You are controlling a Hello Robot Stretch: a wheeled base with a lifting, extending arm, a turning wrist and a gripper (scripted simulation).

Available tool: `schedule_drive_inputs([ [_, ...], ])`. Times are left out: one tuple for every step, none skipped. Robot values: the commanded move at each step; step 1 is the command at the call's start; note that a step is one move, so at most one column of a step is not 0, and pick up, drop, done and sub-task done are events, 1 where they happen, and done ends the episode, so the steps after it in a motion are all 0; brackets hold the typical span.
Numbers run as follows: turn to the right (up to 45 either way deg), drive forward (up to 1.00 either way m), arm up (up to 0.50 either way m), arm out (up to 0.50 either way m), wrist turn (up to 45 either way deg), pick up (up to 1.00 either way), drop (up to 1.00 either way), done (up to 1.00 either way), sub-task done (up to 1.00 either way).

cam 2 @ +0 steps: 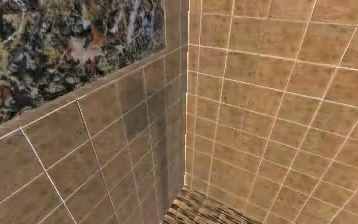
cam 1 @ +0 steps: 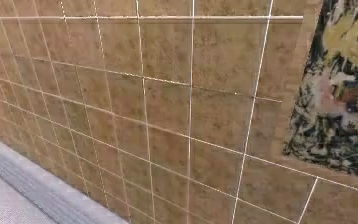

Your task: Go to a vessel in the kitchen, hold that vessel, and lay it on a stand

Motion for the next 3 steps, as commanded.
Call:
schedule_drive_inputs([
  [45.0,0.00,0.00,0.00,0.0,0.00,0.00,0.00,0.00],
  [45.0,0.00,0.00,0.00,0.0,0.00,0.00,0.00,0.00],
  [45.0,0.00,0.00,0.00,0.0,0.00,0.00,0.00,0.00],
])
